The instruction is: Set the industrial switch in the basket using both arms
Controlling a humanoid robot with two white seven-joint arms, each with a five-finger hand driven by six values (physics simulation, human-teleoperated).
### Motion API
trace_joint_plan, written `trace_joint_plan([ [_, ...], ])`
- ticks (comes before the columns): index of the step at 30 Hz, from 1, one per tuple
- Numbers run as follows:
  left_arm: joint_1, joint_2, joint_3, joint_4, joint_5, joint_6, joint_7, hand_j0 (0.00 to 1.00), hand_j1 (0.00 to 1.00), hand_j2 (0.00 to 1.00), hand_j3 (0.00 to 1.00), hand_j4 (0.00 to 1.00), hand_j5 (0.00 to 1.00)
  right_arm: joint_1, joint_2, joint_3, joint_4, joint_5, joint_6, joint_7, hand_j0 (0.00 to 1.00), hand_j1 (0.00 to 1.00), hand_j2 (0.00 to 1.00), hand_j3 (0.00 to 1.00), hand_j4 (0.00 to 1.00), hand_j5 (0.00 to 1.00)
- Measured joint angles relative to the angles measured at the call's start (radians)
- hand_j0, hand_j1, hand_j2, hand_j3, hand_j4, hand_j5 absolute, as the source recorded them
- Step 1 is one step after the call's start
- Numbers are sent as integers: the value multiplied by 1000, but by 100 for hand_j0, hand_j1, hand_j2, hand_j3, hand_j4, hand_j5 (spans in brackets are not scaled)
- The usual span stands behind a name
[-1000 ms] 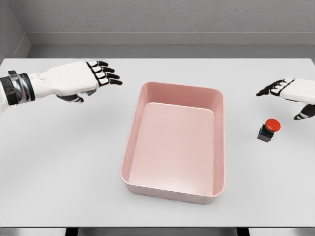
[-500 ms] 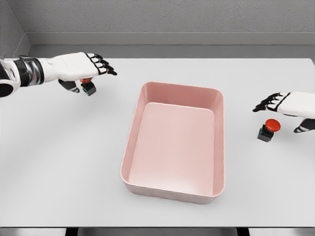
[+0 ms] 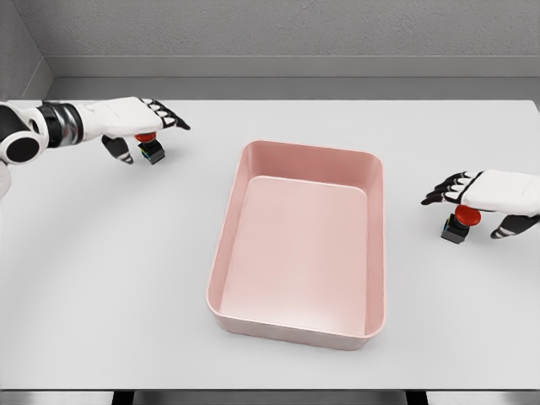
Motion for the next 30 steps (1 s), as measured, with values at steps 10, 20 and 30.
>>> trace_joint_plan([
  [10,-15,-70,0,107,-16,0,0,100,100,100,100,100,100,0,39,4,20,23,0,0,97,97,97,97,97,97],
  [20,-34,-71,-1,123,-24,0,2,100,100,100,100,100,100,0,36,8,23,32,0,0,92,92,92,92,92,92],
  [30,-40,-63,0,151,-36,0,5,65,65,65,65,65,65,2,28,10,20,37,0,-2,83,83,83,83,83,83],
])
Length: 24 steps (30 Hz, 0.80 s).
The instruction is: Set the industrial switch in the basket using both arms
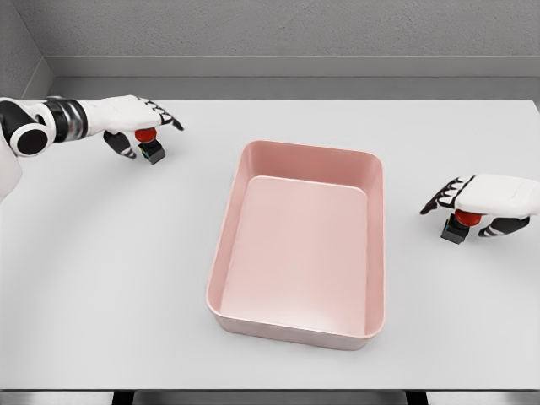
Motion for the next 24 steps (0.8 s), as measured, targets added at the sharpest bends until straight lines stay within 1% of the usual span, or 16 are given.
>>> trace_joint_plan([
  [1,0,0,0,1,0,0,4,65,65,65,65,65,65,0,-1,0,-1,0,0,0,83,83,83,83,83,83],
  [2,0,0,0,1,0,0,6,61,61,61,61,61,61,-2,-1,0,-2,0,0,0,83,83,83,83,83,83],
  [3,0,1,0,2,0,0,9,60,60,60,60,60,60,0,-2,1,-3,0,0,-1,83,83,83,83,83,83],
  [5,0,5,0,2,1,0,12,54,54,54,54,54,54,0,-2,1,-6,0,0,-1,83,83,83,83,83,83],
  [6,2,7,-1,2,2,0,13,53,53,53,53,53,53,0,-2,2,-7,0,0,-1,83,83,83,83,83,83],
  [8,3,9,-1,2,2,0,13,44,44,44,44,44,44,2,-5,2,-9,0,0,-1,82,82,82,82,82,82],
  [11,3,11,-1,3,3,0,13,38,38,38,38,38,38,6,-7,4,-10,0,0,-2,81,81,81,81,81,81],
  [12,3,11,-1,3,4,0,13,33,33,33,33,33,33,6,-8,4,-10,0,0,-2,80,80,80,80,80,80],
  [14,2,12,-1,2,8,0,13,30,30,30,30,30,30,6,-8,4,-11,0,0,-2,78,78,78,78,78,78],
  [19,5,12,3,-17,17,-1,13,29,29,29,29,29,29,5,-9,5,-10,0,0,-1,70,70,70,70,70,70],
  [21,6,21,2,-54,27,-1,12,29,29,29,29,29,29,5,-9,5,-10,0,0,-1,68,68,68,68,68,68],
  [24,14,53,1,-146,59,-1,12,29,29,29,29,29,29,5,-9,5,-9,0,0,0,64,64,64,64,64,64],
])
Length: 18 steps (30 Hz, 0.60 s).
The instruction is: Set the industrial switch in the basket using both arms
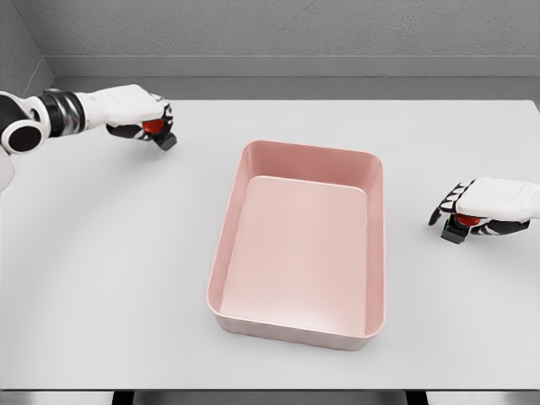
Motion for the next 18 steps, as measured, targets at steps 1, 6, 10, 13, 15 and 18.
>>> trace_joint_plan([
  [1,2,13,0,-34,11,0,0,29,29,29,29,29,29,0,0,0,0,0,0,0,64,64,64,64,64,64],
  [6,28,96,-2,-239,84,0,-2,29,29,29,29,29,29,0,0,0,1,0,0,2,58,58,58,58,58,58],
  [10,61,152,-1,-383,153,-1,-4,29,29,29,29,29,29,0,-1,0,4,-4,1,8,53,53,53,53,53,53],
  [13,66,183,1,-466,202,-1,-6,30,30,30,30,30,30,0,-1,-1,6,-6,1,11,49,49,49,49,49,49],
  [15,66,193,1,-512,220,0,-7,30,30,30,30,30,30,0,-2,0,7,-5,1,13,48,48,48,48,48,48],
  [18,66,200,4,-561,241,-1,-9,30,30,30,30,30,30,0,-2,-1,7,-2,1,14,48,48,48,48,48,48],
])
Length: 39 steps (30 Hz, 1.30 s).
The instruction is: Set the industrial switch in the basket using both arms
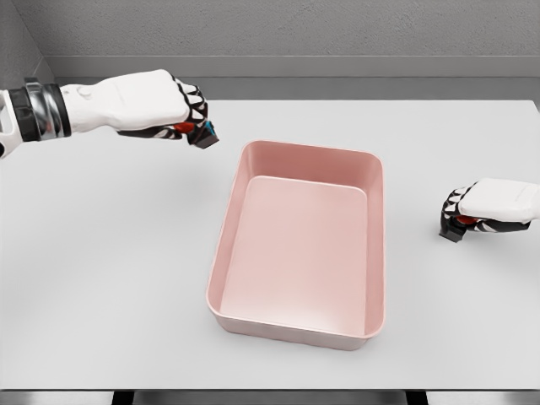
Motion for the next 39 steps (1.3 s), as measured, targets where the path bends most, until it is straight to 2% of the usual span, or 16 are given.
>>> trace_joint_plan([
  [12,9,-22,-4,-140,32,0,-14,30,30,30,30,30,30,-37,-13,-18,-3,1,-1,-1,48,48,48,48,48,48],
  [15,15,-66,-5,-153,27,0,-23,31,31,31,31,31,31,-54,-13,-21,-6,1,-1,-1,48,48,48,48,48,48],
  [20,17,-147,-34,-159,5,0,-100,31,31,31,31,31,31,-64,-13,-23,-8,0,0,-1,47,47,47,47,47,47],
  [24,44,-194,-70,-157,-34,-1,-126,33,33,33,33,33,33,-78,-12,-23,-11,0,-1,-1,47,47,47,47,47,47],
  [25,69,-202,-76,-156,-44,-2,-129,33,33,33,33,33,33,-83,-12,-23,-13,0,0,-1,47,47,47,47,47,47],
  [29,86,-230,-87,-153,-74,-1,-133,33,33,33,33,33,33,-92,-11,-25,-27,0,-1,-1,47,47,47,47,47,47],
  [31,86,-241,-88,-153,-83,0,-133,38,38,38,38,38,38,-101,-11,-27,-36,-1,-1,-1,47,47,47,47,47,47],
  [33,87,-246,-89,-152,-88,0,-133,39,39,39,39,39,39,-112,-10,-27,-42,-1,-1,-1,47,47,47,47,47,47],
  [37,86,-250,-89,-152,-90,0,-133,66,66,66,66,66,66,-129,-8,-28,-60,-1,-1,-1,47,47,47,47,47,47],
  [39,87,-251,-89,-153,-90,0,-134,71,71,71,71,71,71,-133,-6,-28,-70,-1,-1,-1,47,47,47,47,47,47],
])
